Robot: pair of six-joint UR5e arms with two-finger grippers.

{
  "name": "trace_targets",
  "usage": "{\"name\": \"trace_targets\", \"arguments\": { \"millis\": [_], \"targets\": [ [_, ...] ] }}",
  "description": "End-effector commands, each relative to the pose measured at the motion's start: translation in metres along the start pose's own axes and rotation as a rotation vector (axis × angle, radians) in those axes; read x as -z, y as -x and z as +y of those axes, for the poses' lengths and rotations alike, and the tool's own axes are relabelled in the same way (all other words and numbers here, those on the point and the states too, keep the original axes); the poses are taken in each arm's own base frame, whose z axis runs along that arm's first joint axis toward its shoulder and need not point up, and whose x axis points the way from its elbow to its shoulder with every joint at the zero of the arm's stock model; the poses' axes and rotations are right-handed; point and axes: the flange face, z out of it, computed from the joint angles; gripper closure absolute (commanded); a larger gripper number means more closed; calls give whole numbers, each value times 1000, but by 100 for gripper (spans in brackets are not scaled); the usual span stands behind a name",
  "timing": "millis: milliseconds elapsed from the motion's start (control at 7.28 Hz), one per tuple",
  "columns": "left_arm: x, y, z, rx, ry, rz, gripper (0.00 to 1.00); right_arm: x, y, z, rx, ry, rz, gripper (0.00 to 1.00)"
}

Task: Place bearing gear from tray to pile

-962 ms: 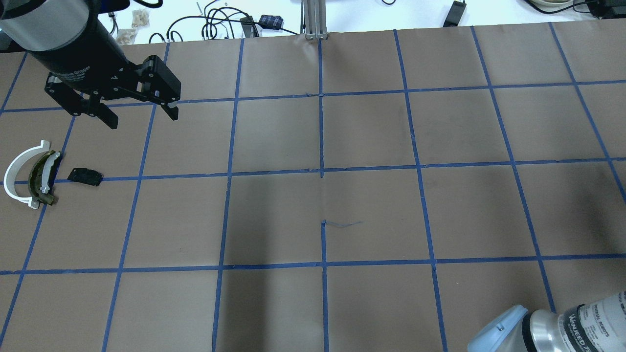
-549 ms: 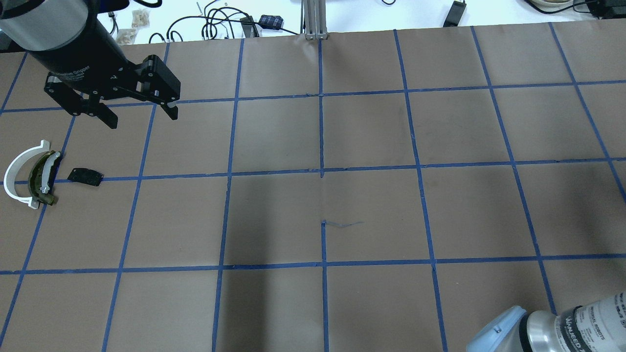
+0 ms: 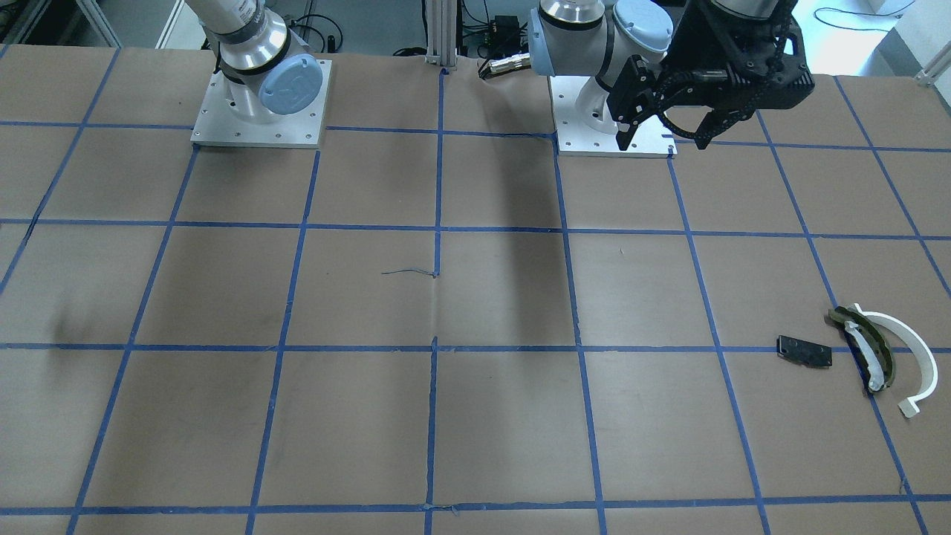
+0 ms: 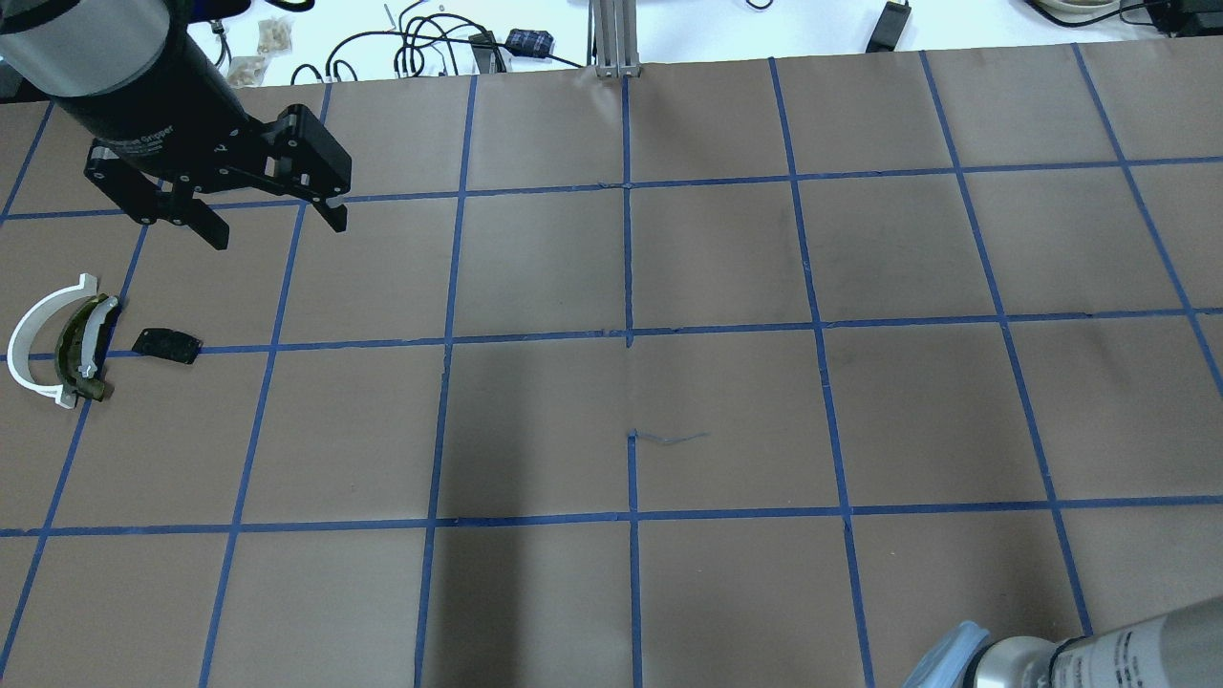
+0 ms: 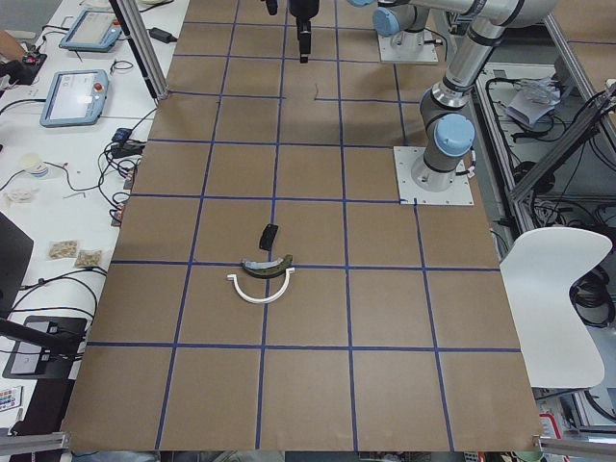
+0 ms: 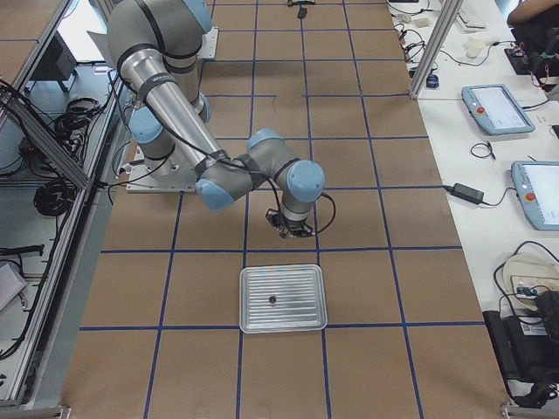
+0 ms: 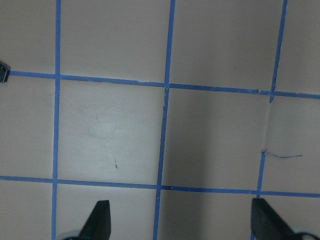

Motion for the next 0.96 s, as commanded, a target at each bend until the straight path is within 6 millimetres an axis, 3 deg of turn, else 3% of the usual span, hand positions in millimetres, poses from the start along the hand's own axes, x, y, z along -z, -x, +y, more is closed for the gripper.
{"name": "trace_targets", "arguments": {
  "millis": [0,137,275,412,824],
  "targets": [
    [-1,0,0,0,3,-1,0,32,34,-147,-121,23,16,100],
    [0,0,1,0,0,-1,0,0,54,-230,-191,20,-10,100],
    [0,0,1,0,0,-1,0,-22,77,-312,-311,-20,87,100],
    [0,0,1,0,0,-3,0,-63,117,-382,-408,-19,84,100],
    [1,0,1,0,-2,-4,0,-121,235,-540,-864,-186,43,100]
  ]
}}
